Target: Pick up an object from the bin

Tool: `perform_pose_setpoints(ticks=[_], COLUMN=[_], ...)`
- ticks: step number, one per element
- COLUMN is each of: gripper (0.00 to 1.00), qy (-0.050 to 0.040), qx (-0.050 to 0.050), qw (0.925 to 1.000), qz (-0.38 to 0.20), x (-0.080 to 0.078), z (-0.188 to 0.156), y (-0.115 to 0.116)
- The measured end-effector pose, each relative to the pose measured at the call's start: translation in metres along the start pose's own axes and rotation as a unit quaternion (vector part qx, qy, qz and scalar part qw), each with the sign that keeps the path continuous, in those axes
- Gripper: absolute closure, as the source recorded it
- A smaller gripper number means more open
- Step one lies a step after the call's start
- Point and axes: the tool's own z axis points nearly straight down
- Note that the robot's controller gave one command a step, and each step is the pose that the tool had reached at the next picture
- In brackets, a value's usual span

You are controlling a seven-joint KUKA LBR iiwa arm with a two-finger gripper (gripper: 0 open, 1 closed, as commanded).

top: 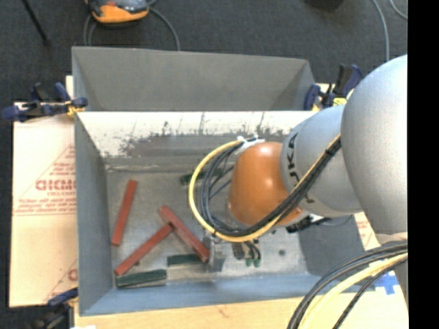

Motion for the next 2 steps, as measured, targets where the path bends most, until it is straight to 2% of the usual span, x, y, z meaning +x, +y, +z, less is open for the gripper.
perform_pose_setpoints(ticks=[1,2], gripper=[1.0,1.0], qy=[0.0,-0.0041], qx=[0.0,-0.001], qw=[1.0,0.9999], qz=[0.0,-0.01], x=[0.0,-0.029], z=[0.0,-0.168], y=[0.0,0.006])
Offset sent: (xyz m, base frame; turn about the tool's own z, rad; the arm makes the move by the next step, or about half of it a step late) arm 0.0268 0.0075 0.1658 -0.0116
